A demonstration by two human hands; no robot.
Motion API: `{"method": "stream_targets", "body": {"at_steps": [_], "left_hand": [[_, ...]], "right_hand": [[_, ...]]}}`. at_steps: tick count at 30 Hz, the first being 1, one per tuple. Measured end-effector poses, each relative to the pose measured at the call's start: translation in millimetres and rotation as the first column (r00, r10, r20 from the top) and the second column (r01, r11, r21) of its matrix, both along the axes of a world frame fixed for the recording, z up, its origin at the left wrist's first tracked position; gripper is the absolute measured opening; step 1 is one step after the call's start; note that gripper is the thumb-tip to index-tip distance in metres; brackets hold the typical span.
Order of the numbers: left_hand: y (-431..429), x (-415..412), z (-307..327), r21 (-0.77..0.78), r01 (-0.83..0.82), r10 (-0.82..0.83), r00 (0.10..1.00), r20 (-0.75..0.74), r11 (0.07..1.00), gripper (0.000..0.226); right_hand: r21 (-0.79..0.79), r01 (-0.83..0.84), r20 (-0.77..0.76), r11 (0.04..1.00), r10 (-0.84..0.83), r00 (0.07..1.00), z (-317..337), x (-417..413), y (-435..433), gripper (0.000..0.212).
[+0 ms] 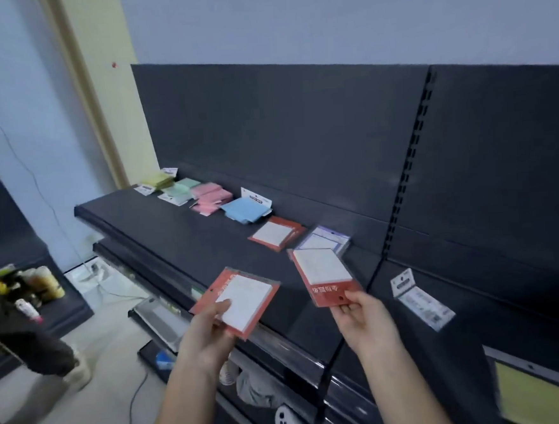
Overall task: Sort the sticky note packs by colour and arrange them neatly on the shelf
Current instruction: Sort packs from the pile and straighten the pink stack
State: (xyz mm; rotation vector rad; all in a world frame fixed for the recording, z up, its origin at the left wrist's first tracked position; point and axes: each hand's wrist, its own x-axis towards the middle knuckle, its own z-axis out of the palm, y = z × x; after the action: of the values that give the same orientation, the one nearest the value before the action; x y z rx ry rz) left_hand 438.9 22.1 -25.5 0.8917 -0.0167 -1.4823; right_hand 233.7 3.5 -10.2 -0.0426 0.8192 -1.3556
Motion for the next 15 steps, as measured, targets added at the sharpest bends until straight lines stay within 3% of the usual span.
{"method": "stream_targets", "body": {"at_steps": [4,9,12,15], "left_hand": [[-12.8,50.9,-0.4,0.027,0.016,-0.016,1.000,0.025,1.000,0.009],[-38.2,94.2,-4.4,0.074,0.055,-0.062,0.993,0.098,0.996,0.008],[-54.4,105.5,-7.3,0.050,0.107,-0.112,0.986,0.123,0.993,0.012],[-76.0,105.4,-4.8,0.047,0.149,-0.155,0.967,0.200,0.988,0.021]], "right_hand": [[-0.057,0.047,-0.044,0.997,-0.050,0.998,-6.8,56.2,-28.0,0.030],[0.091,0.098,-0.109,0.991,-0.088,0.990,-14.5,91.3,-45.5,0.031],[0.159,0.105,-0.020,0.982,-0.103,0.994,-13.7,100.0,-54.7,0.027],[0.127,0.097,0.019,0.987,-0.101,0.995,-14.3,103.0,-71.8,0.012]]}}
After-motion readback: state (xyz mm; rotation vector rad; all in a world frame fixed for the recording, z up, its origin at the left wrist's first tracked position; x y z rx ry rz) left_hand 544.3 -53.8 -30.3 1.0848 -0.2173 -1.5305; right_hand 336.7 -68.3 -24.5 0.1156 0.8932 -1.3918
